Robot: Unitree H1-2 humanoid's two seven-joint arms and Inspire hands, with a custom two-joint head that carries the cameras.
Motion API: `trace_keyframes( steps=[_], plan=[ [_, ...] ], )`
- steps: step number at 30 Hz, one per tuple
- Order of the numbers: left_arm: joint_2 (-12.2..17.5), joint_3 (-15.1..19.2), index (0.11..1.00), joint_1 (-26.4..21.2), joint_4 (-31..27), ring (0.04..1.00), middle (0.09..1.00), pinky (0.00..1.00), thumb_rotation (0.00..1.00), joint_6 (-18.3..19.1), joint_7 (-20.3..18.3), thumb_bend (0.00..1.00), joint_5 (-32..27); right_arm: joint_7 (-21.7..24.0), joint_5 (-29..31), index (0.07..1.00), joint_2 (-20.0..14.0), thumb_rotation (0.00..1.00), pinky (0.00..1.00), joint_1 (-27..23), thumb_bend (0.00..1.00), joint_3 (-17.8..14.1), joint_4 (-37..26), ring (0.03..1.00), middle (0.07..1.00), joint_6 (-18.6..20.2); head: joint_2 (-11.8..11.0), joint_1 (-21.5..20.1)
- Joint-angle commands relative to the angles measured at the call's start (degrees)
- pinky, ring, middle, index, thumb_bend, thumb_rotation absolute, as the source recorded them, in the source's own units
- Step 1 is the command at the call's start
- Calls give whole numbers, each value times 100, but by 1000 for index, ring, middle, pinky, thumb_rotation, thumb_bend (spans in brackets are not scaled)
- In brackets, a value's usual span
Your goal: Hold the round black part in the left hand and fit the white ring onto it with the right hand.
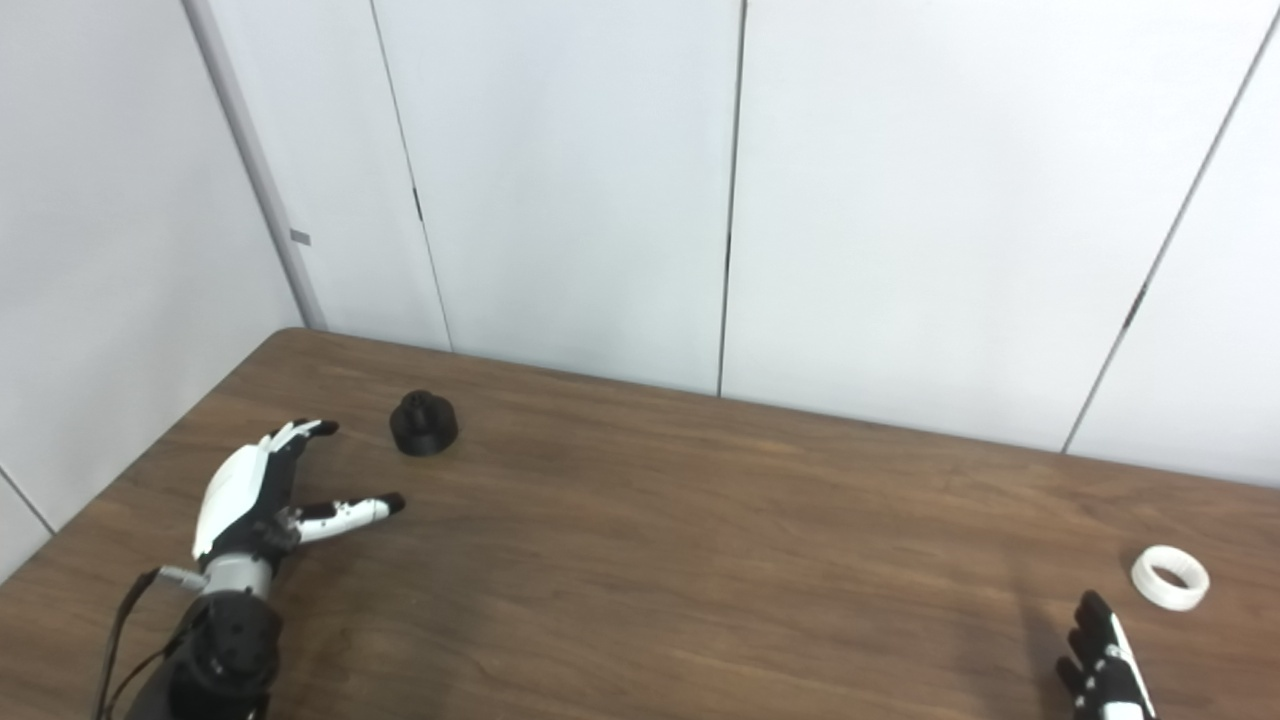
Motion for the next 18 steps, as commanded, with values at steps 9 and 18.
trace_keyframes(
  steps=[9,18],
  plan=[
    [376,-326,866,-958,885,1000,966,1000,428,85,222,1000,40,-1,-26,971,-26,1000,1000,17,591,1,-271,1000,997,112,32,-43],
    [458,-555,854,-1525,1654,1000,974,1000,419,8,393,1000,-17,-31,-92,976,0,1000,1000,51,590,27,-376,1000,1000,199,37,-87]
  ],
)
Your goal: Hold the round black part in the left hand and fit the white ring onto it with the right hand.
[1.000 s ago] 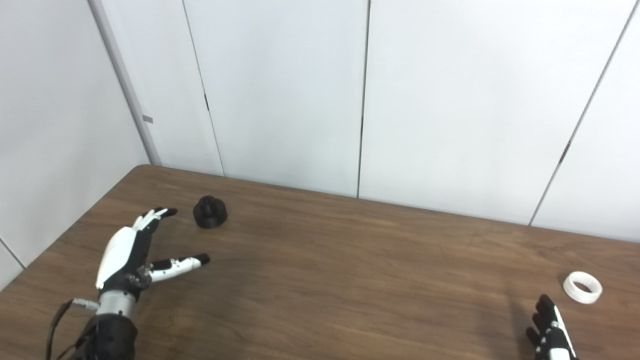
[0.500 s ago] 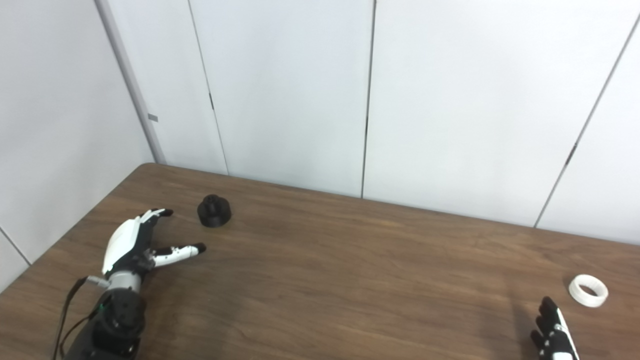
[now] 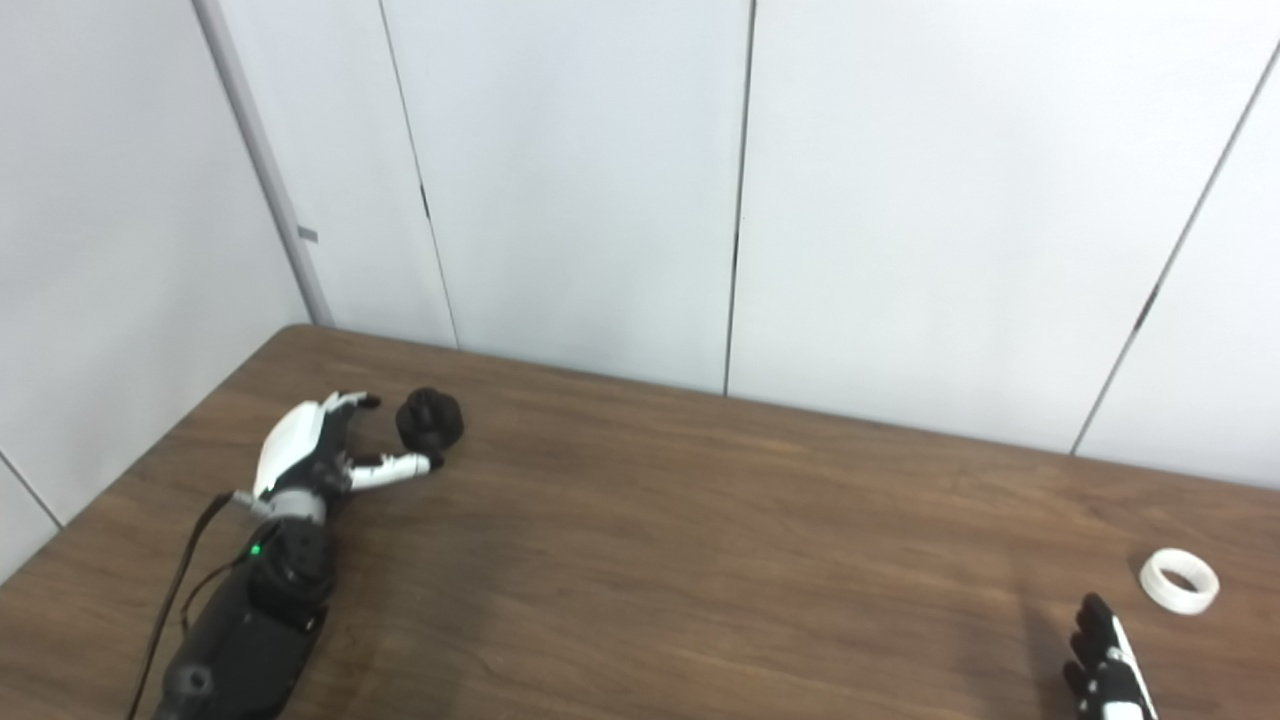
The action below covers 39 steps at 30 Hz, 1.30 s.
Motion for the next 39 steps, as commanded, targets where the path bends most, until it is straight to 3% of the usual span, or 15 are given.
trace_keyframes(
  steps=[1,16,29,39],
  plan=[
    [230,-13,854,-339,63,1000,976,1000,414,-155,205,1000,-26,-18,-29,978,-8,1000,1000,18,589,3,-202,1000,1000,-1,-7,0],
    [332,-397,831,-961,1295,1000,960,1000,357,-557,647,1000,-206,-70,-41,974,57,1000,1000,64,509,23,-371,1000,996,145,4,-72],
    [340,-642,815,-1185,1704,1000,954,1000,344,-842,663,1000,-376,-96,-81,982,87,1000,1000,88,453,41,-455,1000,1000,244,10,-132],
    [346,-749,811,-1210,1814,999,951,1000,363,-856,672,1000,-461,-126,-135,988,94,1000,1000,80,428,58,-547,1000,1000,332,30,-145]
  ],
)
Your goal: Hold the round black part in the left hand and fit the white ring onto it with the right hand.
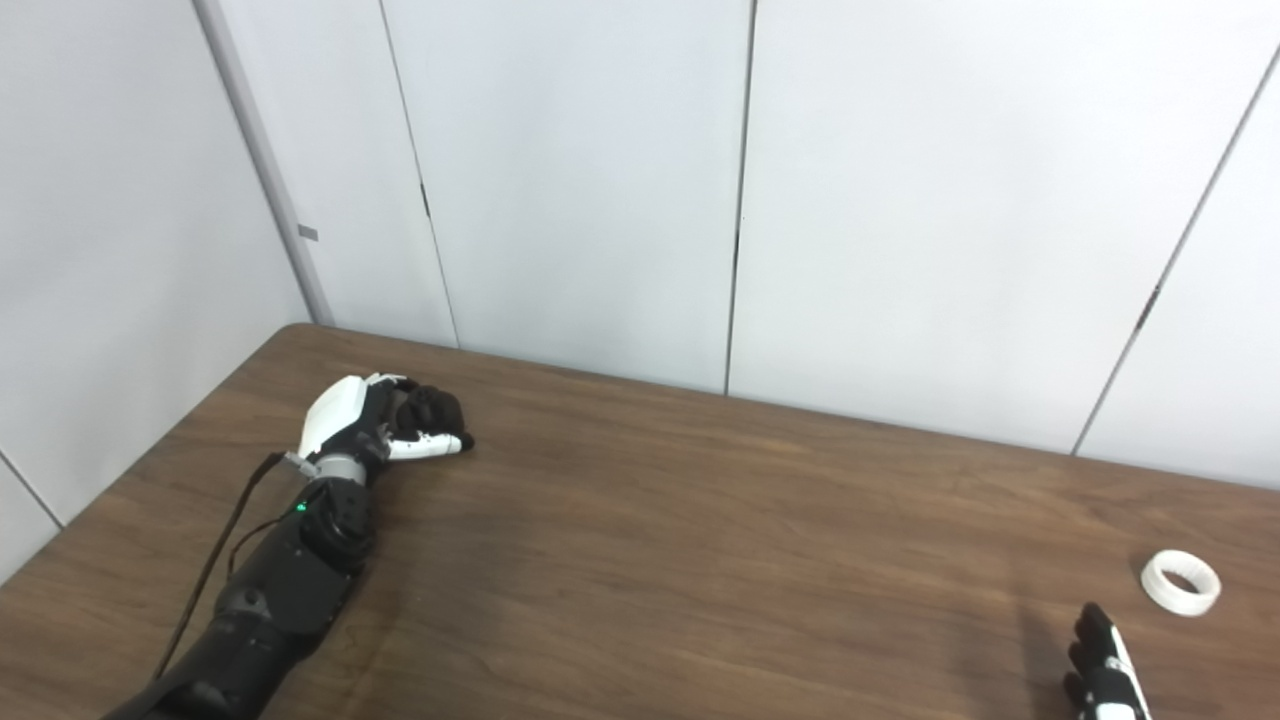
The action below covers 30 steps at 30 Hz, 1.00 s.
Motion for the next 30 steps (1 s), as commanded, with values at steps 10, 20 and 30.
trace_keyframes(
  steps=[10,20,30],
  plan=[
    [143,-15,783,-229,-12,986,939,1000,340,-108,162,995,-38,-66,-127,994,31,1000,1000,-64,408,11,-274,1000,1000,90,25,18],
    [141,35,745,-170,-69,987,926,1000,300,19,131,974,-93,-30,-59,1000,15,1000,1000,-50,357,-13,-347,1000,1000,134,70,33],
    [127,122,641,-144,-39,984,909,1000,232,-37,224,917,-266,5,-72,1000,-35,1000,1000,-44,366,-15,-382,1000,1000,184,105,33]
  ],
)
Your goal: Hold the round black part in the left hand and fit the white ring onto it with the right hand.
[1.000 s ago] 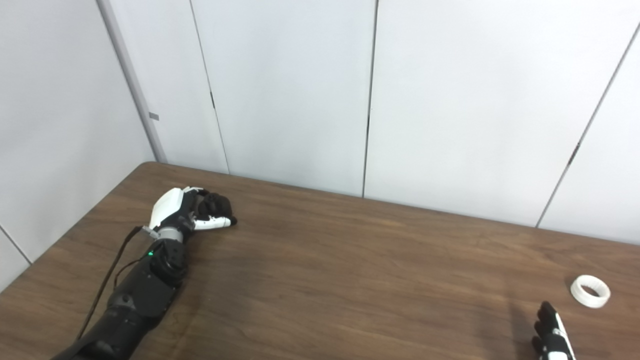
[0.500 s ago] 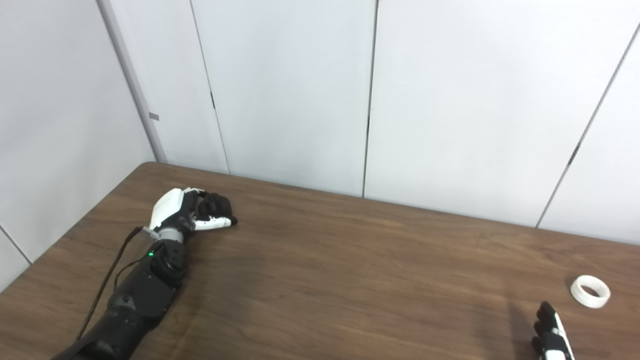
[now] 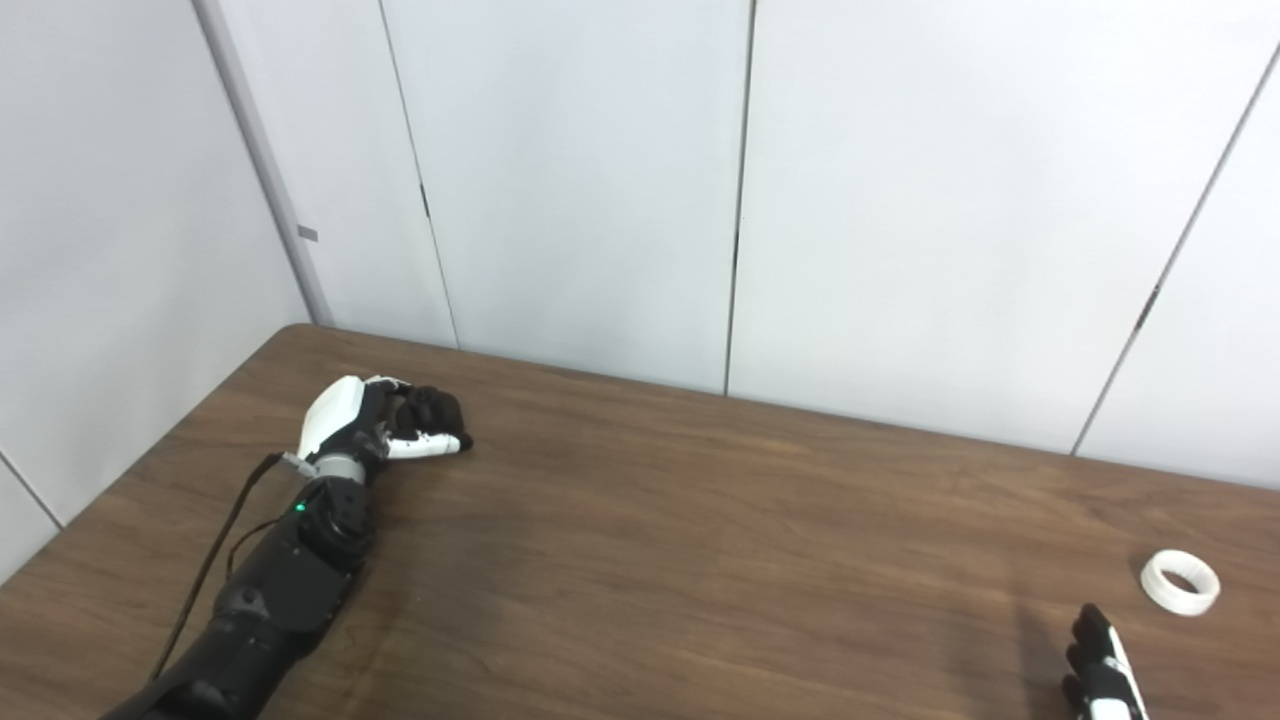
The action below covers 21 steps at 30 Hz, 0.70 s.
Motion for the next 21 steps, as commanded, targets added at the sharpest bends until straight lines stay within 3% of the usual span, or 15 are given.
trace_keyframes(
  steps=[1,2,3,4,6,12,21],
  plan=[
    [111,70,608,-156,26,978,897,1000,198,-93,179,895,-37,7,24,1000,-41,1000,1000,-62,358,-24,-206,1000,1000,-63,8,7],
    [97,86,597,-151,17,976,893,1000,187,-118,223,887,-45,9,27,1000,-42,1000,1000,-68,356,-28,-199,1000,1000,-72,3,6],
    [87,100,541,-146,29,965,868,1000,126,-176,279,711,-53,11,31,1000,-40,1000,1000,-73,358,-31,-192,1000,1000,-88,3,6],
    [81,107,506,-142,36,945,836,1000,84,-217,318,601,-57,12,32,1000,-40,1000,1000,-76,357,-32,-187,1000,1000,-100,3,6],
    [78,111,486,-128,42,921,806,985,59,-308,394,544,-83,9,35,1000,-35,1000,1000,-78,352,-35,-201,1000,1000,-81,2,-1],
    [143,6,482,-75,47,862,765,801,49,-545,456,523,-78,36,55,1000,-58,1000,1000,-85,377,-39,-211,1000,1000,-78,0,-1],
    [124,-56,482,70,-165,834,727,775,49,-643,570,523,-57,42,104,1000,-55,1000,1000,-82,361,-36,-242,1000,1000,-56,30,-39]
  ],
)
